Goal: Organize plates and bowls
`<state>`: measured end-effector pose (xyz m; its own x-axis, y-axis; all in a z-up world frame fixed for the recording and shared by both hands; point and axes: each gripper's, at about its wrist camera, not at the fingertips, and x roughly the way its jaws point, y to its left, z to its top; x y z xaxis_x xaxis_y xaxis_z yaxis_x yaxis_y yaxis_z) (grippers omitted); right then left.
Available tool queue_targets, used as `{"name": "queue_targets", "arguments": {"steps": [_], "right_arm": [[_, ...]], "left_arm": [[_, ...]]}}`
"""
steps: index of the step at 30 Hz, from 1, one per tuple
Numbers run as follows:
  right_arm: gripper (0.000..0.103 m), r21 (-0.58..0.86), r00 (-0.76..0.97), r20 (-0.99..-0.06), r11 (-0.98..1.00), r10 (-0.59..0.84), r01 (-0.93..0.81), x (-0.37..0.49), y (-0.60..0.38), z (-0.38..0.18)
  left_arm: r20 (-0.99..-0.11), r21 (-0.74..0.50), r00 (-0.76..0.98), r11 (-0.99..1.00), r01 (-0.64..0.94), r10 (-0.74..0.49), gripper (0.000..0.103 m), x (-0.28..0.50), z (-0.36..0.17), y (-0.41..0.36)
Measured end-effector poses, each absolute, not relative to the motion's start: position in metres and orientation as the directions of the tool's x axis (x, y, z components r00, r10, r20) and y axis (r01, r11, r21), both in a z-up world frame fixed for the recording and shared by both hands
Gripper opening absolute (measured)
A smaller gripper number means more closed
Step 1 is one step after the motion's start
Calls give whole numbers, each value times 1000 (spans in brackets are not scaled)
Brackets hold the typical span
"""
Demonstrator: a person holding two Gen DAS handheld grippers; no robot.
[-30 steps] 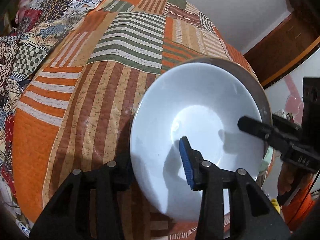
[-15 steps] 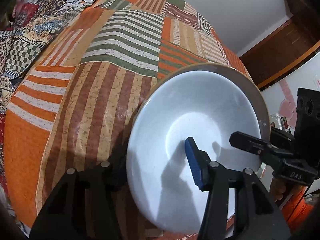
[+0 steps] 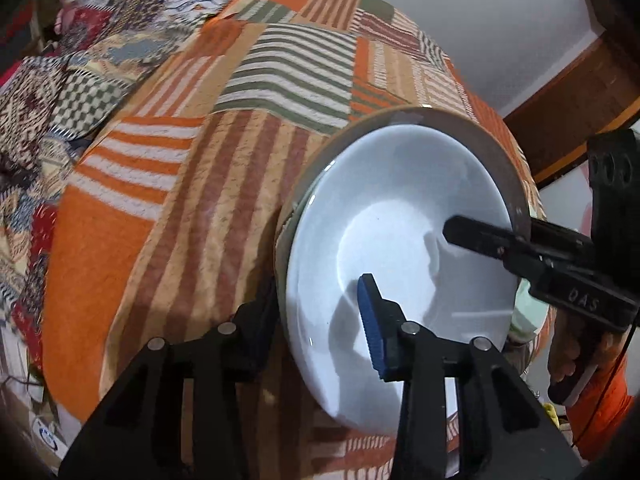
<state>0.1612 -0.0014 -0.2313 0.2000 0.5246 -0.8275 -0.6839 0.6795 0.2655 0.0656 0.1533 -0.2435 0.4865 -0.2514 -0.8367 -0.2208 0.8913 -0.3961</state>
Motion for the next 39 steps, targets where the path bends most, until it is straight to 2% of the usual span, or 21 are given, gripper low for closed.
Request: {"name": "queue_targets", "arguments": {"steps": [7,11,18,24,26,31,39], "right_arm": [[28,230,192,-847,667,496,-709,174,22,-236],[28,240,178,-860,686,479,-687,180,15,-241],[28,255,182,-847,681,500,-687,176,6,-232],[29,229,200,-843,668,500,-708,172,9,-230],[29,221,206,-844,671,495,-707,174,8,-232],[29,221,208,-848,682,487,-697,175,7,-232],[29,233,191,-853,681,486,-694,172,4,-233]], "left_arm": [[-834,-403,490,888,-223,-255,40,61,-242,158],[-810,-448,511,866,-222,-288,40,66,-238,165],[-812,-443,510,869,-221,-284,40,51,-235,160],[-804,-438,539,862,-254,-250,49,32,-225,165],[-796,-433,556,866,-252,-237,55,26,-219,166],[-789,-449,562,858,-251,-248,58,26,-219,168],[-799,-481,505,852,-208,-327,57,46,-239,148]]}}
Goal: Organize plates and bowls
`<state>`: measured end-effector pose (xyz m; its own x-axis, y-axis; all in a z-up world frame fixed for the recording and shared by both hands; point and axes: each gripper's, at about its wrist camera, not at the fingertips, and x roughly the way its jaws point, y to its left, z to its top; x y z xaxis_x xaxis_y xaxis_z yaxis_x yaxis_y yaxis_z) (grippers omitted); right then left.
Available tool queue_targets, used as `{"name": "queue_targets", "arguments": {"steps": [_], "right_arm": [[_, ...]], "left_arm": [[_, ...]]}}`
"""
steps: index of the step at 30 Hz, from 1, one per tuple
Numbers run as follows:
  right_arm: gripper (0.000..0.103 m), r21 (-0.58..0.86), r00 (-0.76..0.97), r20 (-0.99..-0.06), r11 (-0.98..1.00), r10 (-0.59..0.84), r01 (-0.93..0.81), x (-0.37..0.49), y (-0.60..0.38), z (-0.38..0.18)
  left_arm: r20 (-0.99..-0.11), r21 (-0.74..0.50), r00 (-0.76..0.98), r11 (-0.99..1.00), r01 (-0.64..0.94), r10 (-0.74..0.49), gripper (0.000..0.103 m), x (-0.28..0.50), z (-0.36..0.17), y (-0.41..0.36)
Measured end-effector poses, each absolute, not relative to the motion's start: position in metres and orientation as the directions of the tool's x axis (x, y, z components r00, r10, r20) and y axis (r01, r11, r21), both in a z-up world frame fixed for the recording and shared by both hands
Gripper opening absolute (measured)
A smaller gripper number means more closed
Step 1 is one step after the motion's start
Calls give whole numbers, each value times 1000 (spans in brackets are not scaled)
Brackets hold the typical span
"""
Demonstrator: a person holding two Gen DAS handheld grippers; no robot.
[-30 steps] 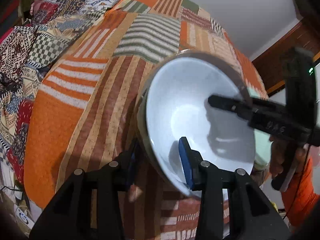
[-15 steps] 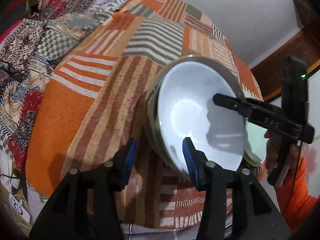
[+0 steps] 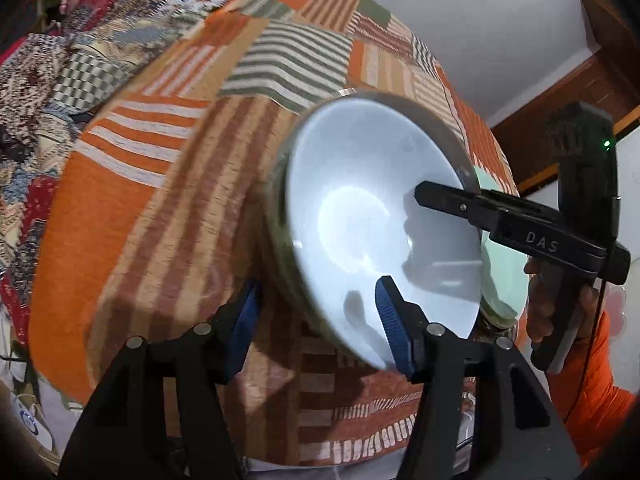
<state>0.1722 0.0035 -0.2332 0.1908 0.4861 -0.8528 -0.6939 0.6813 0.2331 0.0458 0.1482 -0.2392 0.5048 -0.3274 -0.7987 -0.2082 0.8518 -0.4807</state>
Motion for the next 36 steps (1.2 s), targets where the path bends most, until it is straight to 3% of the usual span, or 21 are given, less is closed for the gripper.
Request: {"name": "queue_targets", "arguments": {"steps": [10,36], "right_arm": [[30,228,150,-870,652,470,-723,168,11,-247],[26,300,202,-807,680,555,-668,162,-18,-222]], "left_arm": [[-805,-485,492,846,-222,-332,51,60,-251,143],[-803,-369,557,910,-189,-210,50,74,-202,132]]}}
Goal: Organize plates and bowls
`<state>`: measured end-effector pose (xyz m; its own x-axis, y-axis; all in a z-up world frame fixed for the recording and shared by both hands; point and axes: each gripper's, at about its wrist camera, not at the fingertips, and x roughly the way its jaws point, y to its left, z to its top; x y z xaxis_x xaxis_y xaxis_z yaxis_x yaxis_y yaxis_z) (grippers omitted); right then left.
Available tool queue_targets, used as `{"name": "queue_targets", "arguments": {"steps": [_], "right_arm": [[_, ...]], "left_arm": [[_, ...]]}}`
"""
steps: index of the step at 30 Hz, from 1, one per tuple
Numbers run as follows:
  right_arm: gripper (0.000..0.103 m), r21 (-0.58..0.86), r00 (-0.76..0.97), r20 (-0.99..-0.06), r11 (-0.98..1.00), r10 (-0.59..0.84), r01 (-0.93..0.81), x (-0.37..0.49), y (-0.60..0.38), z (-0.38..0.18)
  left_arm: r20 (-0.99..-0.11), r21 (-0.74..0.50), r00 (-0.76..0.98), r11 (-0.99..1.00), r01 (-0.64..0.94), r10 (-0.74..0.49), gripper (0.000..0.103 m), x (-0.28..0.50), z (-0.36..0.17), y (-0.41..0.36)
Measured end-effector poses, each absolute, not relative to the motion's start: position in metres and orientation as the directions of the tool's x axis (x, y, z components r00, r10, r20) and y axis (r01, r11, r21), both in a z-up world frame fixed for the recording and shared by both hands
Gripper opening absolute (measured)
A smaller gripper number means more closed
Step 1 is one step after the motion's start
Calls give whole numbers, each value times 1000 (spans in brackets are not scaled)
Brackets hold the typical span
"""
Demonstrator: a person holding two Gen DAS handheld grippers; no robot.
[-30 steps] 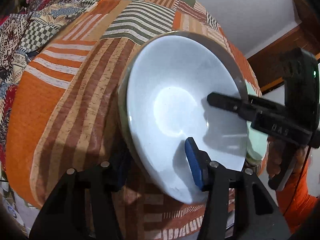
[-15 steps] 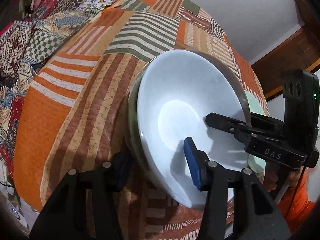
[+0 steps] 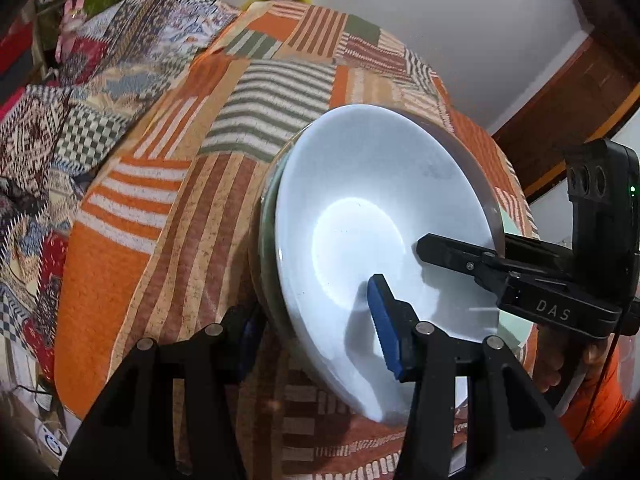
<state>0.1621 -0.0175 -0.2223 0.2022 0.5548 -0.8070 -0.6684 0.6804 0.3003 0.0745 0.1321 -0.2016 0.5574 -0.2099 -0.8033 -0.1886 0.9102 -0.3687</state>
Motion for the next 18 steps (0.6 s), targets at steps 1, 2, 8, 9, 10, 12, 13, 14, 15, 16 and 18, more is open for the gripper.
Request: {"name": "queue_targets", "arguments": {"steps": [1,2,8,9,10,12,13,14,15,16,18], "right_arm": [[26,300,208,-804,682,558,-667,162,-19,-220],[26,301,216,-799,683,562,-666,161,-22,-216],[26,302,253,-779,697,574,-651,158,-39,-200],[25,302,259,-776,700,575,-648,158,-42,-198],[25,301,265,-775,702,575,-645,158,-44,-197],[25,301,275,-770,709,575,-637,158,-50,-194],[25,301,283,-768,714,574,-633,157,-54,-192],[25,299,288,-767,718,573,-629,157,-57,-190],[25,299,294,-766,721,572,-625,156,-60,-189],[25,298,299,-765,725,570,-621,156,-63,-187],[25,296,309,-765,734,565,-611,155,-72,-185]], "left_arm": [[-801,-367,561,912,-183,-209,50,75,-198,130],[-799,-364,565,915,-177,-209,50,75,-195,128],[-784,-353,582,926,-132,-216,50,79,-177,112],[-782,-351,584,928,-124,-218,50,80,-175,109],[-780,-349,586,930,-115,-220,50,81,-172,105],[-777,-347,588,933,-102,-225,50,82,-168,100],[-776,-345,588,934,-93,-228,50,83,-167,96],[-774,-344,589,935,-85,-231,50,84,-165,92],[-774,-343,588,936,-76,-236,50,85,-163,89],[-773,-343,587,937,-69,-240,50,86,-162,86],[-772,-344,584,938,-54,-250,50,88,-160,77]]}}
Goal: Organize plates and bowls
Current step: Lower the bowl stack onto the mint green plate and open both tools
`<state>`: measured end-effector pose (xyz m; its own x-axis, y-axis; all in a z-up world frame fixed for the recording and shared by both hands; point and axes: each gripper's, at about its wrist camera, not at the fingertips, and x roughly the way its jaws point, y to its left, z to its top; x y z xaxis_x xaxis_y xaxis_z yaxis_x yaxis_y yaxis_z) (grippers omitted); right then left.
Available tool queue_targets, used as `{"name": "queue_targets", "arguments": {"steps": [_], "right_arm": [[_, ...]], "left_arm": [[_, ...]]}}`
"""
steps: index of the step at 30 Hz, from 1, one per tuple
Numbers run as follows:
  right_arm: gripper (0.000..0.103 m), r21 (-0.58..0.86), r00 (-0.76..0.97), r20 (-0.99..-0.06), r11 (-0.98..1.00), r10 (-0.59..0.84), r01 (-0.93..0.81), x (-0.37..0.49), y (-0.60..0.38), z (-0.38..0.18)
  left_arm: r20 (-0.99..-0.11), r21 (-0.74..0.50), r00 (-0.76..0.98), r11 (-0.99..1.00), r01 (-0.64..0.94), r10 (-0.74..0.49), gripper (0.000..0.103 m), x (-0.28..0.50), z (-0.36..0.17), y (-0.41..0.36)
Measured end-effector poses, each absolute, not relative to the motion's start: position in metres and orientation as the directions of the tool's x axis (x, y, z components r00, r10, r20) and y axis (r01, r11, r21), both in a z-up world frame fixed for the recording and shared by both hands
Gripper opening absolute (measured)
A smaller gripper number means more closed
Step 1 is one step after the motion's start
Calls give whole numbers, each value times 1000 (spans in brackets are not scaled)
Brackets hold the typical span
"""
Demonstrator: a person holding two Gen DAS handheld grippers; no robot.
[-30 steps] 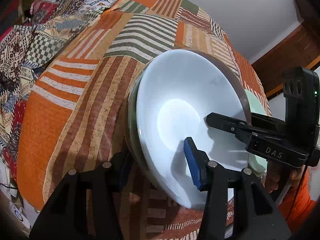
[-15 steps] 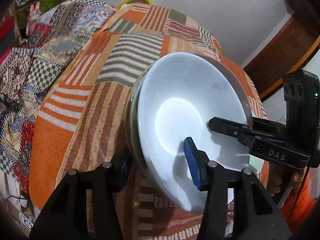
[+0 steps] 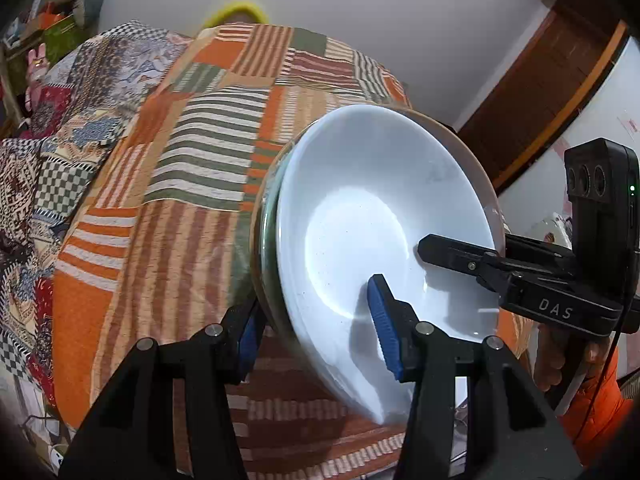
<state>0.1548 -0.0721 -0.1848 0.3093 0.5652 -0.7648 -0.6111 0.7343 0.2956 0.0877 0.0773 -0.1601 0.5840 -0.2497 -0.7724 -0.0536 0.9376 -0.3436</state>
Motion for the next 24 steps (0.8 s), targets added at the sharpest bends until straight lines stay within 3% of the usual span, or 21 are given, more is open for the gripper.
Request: {"name": "queue_targets", "arguments": {"steps": [24], "right_arm": [[25,300,378,-787,838,487,-456,147,-163,-190]], "left_arm": [[-794,-354,490,929,110,-360,50,118,-171,-9]]}}
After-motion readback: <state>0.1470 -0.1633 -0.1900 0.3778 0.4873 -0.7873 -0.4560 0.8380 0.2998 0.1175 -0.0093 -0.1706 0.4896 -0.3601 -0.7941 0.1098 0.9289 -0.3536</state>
